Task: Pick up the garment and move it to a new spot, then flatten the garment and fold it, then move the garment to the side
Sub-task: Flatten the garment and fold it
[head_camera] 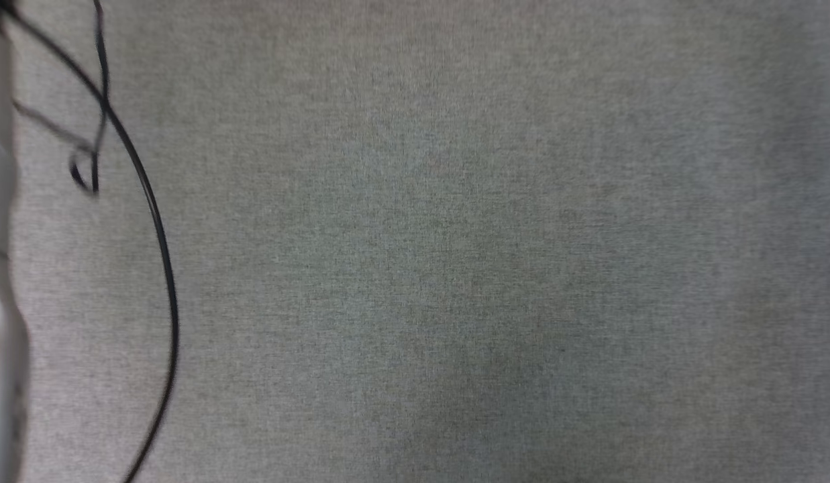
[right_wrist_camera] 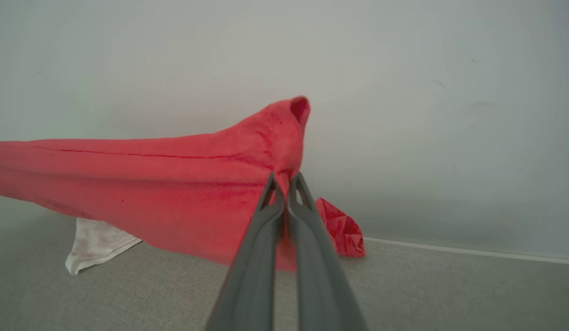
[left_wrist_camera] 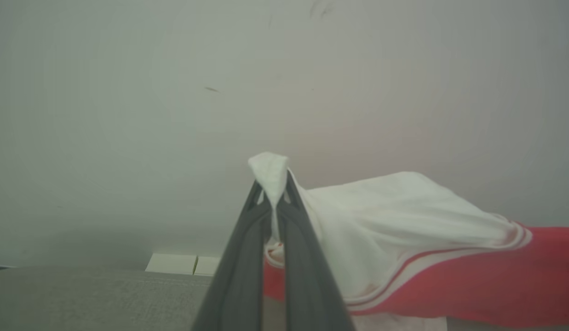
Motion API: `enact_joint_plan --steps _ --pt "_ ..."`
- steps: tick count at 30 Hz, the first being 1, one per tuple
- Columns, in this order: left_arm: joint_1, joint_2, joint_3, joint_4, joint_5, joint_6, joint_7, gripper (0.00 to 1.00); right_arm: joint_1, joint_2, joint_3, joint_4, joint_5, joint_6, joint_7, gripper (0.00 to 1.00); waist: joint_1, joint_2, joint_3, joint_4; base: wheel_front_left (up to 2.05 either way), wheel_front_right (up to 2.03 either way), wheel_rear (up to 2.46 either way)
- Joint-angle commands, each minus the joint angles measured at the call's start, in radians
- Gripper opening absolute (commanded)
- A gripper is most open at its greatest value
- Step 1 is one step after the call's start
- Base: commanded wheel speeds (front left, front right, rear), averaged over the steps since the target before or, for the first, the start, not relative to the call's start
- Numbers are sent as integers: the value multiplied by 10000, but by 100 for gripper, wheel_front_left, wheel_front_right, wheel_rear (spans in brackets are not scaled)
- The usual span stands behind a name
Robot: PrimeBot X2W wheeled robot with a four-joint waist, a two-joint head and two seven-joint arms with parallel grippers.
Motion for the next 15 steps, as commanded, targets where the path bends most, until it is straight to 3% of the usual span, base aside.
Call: enact_joint_plan --steps 1,9,15 --pt "328 -22 99 39 -154 -55 -111 0 326 -117 66 -58 125 -14 -121 0 -1 0 -286 -38 0 0 0" --pt "3860 -118 174 -590 -786 -338 -711 0 3254 -781 1061 -795 1332 -14 -370 0 -1 0 -1603 -18 0 0 0" --pt "6604 -6 386 -1665 -1077 -79 -853 0 5188 -1246 1539 -1364 1879 -18 -514 0 -1 0 -2702 -62 0 0 0"
